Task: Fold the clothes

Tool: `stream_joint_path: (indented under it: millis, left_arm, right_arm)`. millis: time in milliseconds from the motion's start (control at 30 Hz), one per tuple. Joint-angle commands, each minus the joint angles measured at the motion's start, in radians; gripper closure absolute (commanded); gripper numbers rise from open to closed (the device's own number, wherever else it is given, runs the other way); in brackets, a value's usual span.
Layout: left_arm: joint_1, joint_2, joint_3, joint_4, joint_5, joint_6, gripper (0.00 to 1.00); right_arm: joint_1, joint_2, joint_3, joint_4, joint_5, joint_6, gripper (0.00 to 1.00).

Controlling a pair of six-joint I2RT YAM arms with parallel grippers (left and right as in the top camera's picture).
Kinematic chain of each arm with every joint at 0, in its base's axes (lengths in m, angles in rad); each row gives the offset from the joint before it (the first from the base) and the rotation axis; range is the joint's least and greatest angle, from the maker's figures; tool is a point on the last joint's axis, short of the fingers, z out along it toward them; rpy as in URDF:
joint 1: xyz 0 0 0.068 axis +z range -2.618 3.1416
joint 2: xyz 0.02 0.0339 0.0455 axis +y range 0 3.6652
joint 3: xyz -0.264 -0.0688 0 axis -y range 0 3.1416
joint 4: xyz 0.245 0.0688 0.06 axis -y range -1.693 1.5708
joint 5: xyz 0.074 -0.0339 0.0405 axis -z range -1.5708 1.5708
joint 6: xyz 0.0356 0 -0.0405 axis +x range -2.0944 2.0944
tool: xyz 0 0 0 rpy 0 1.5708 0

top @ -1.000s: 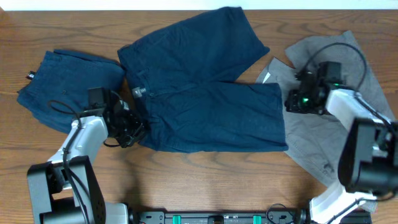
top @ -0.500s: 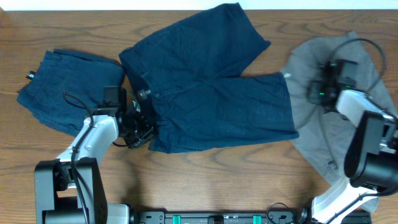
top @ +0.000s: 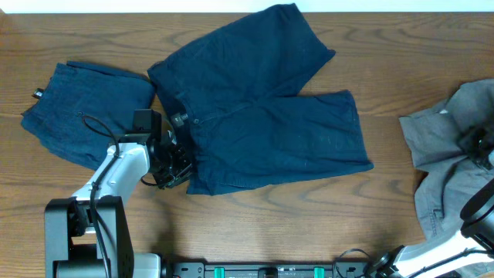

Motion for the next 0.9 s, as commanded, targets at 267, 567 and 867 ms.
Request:
stream_joint_path:
  millis: [267, 567, 867]
  left_arm:
    - [-0.003, -0.008, 0.002, -0.004, -0.015, 0.029, 0.79]
    - [-0.003, -0.008, 0.002, -0.156, -0.014, 0.028, 0.3]
    - [-0.016, -0.01, -0.072, -0.145, -0.004, -0.173, 0.3]
  right_arm:
    - [0.214, -0.201, 0.147, -0.397, -0.323, -0.047, 0.42]
    - [0.372, -0.225, 0.079, -0.766, -0.162, 0.069, 0.4]
    - [0.524, -0.225, -0.09, -0.661, -0.182, 0.194, 0.37]
